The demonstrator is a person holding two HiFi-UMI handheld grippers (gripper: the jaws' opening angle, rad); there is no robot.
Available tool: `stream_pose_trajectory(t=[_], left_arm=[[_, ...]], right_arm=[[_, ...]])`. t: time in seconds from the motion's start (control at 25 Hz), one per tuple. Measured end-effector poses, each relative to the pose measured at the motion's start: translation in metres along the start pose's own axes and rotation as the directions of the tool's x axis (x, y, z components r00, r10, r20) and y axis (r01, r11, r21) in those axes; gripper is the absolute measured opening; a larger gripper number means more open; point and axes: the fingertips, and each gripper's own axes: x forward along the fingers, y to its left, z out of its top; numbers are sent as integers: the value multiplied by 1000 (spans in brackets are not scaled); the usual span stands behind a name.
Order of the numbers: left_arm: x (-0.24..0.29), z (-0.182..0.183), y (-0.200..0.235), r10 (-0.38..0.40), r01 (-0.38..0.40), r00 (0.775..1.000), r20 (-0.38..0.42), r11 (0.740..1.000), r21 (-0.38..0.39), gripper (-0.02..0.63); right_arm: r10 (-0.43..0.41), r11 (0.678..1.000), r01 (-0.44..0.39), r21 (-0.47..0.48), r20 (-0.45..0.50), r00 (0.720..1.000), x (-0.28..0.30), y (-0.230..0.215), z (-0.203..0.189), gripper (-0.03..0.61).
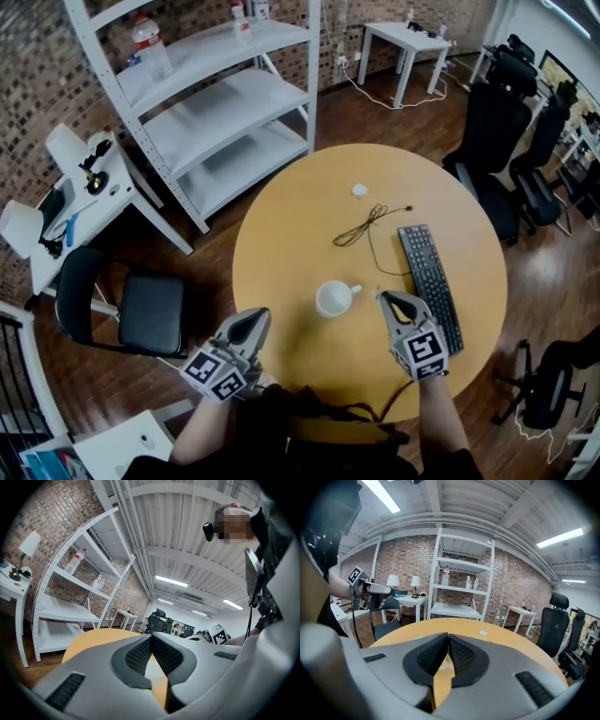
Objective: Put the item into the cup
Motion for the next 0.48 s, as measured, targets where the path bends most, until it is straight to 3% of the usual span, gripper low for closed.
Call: stream_pose_trajectory(t=[0.24, 0.48], left_arm=[[-36, 7, 21, 83, -83, 996, 37, 997, -2, 3], [-79, 11, 48, 198, -197, 979, 53, 980, -11, 3]], right_arm=[[72, 996, -71, -51, 18, 997, 34, 24, 23, 3], [118, 992, -120, -41, -39, 992, 64, 49, 13, 29]])
